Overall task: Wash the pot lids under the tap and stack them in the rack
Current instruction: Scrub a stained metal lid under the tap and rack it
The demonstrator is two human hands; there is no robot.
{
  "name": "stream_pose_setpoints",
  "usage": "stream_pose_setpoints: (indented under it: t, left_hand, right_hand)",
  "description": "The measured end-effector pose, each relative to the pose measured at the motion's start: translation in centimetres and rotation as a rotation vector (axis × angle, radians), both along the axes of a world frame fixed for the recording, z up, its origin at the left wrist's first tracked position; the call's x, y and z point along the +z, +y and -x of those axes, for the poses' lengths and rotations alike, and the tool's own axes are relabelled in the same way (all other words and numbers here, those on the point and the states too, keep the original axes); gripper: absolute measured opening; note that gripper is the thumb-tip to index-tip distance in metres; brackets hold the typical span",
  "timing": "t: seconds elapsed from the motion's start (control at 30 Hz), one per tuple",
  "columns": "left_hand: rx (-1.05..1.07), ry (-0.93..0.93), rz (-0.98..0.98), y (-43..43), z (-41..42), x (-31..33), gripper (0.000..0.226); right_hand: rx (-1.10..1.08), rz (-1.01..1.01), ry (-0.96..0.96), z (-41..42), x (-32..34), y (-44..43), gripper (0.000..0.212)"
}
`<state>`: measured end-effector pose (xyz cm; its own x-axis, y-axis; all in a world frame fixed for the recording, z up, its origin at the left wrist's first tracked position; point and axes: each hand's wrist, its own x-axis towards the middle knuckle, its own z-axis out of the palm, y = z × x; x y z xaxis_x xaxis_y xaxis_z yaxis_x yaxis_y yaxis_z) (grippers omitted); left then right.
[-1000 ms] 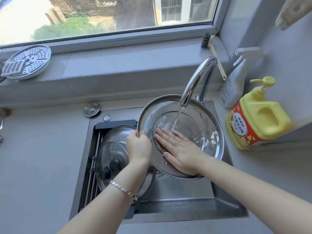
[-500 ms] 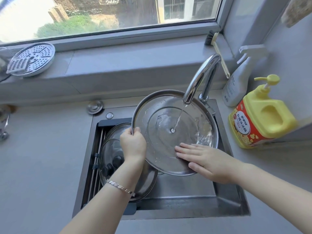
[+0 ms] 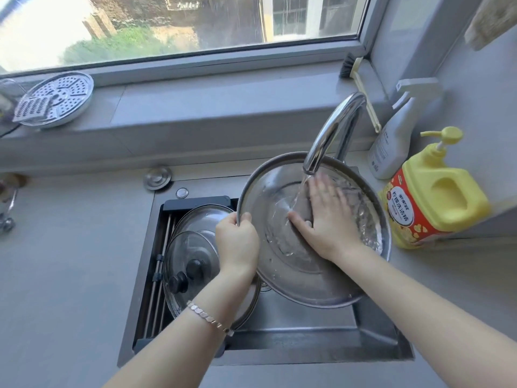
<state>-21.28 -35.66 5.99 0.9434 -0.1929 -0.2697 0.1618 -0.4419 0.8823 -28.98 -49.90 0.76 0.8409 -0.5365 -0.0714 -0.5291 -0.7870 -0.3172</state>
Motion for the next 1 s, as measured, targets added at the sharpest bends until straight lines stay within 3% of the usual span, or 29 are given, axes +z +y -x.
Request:
stream_pose_setpoints:
  t: [0.1,0.27,0.43,0.6,0.8,1.0]
  left_hand:
    - [0.064,-0.028,-0.002,0.7,-0.8,-0.3,0.04]
    - [0.038,0.008,-0.023,0.4,-0.3,-1.4,0.034]
    - [0.01,0.017,0.027,-0.6,0.6,-1.2,0.05]
    - [0.129,0.086,0.166,-1.2,-0.7,-1.8,0.049]
    - [0.128,-0.049,0.102,0.2,-2.4,-1.9,0.05]
    - [0.127,-0.087,0.091,0.7,-1.7,-2.4,0.047]
  right_hand:
    - [-0.181,-0.104,0.028,0.3,-0.1,-0.3,0.065]
    - [-0.178,-0.052,0.041,-2.0,0.0,0.3,0.071]
    - [0.02,-0.045,-0.057,-5.0,0.4,1.9,0.075]
    - [0.484,-0.124,-0.236,-4.1,0.2,6.4,0.064]
    - [0.893,-0.166,-0.084,0.5,-0.1,5.3,0.056]
    - [1.024,-0.124,0.003,3.3,-0.4,3.3,0.055]
